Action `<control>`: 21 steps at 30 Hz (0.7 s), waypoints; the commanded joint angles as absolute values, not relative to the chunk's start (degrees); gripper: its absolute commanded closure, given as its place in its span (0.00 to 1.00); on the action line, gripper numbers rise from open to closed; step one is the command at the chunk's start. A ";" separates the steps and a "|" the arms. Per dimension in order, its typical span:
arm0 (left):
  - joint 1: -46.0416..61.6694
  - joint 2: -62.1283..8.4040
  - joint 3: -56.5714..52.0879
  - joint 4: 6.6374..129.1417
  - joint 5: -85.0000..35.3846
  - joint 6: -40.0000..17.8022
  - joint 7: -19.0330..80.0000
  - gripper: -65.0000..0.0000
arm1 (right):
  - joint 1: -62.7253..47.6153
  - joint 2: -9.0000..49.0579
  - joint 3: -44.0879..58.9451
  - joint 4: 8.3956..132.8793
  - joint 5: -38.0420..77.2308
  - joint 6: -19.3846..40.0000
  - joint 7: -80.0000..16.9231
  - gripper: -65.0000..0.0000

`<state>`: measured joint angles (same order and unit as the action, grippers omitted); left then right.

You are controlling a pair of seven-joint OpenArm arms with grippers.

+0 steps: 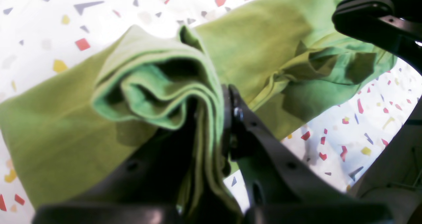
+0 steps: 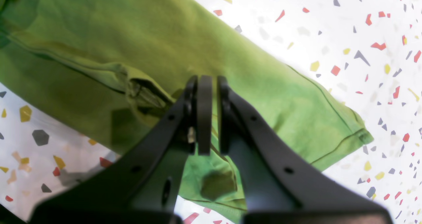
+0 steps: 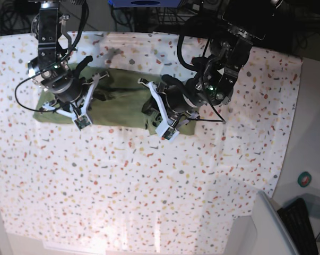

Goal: Layout the t-shirt on the table in an organized manner, then fold the t-shirt properly
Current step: 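Fold the strip end held by the left gripper toward the right gripper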

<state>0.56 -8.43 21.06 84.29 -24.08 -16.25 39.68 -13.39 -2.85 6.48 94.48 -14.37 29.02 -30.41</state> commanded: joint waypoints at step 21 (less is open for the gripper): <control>-0.31 -8.31 20.97 87.52 -24.75 -16.40 45.32 1.00 | -12.88 -2.95 6.46 95.60 -14.02 28.70 -29.23 0.94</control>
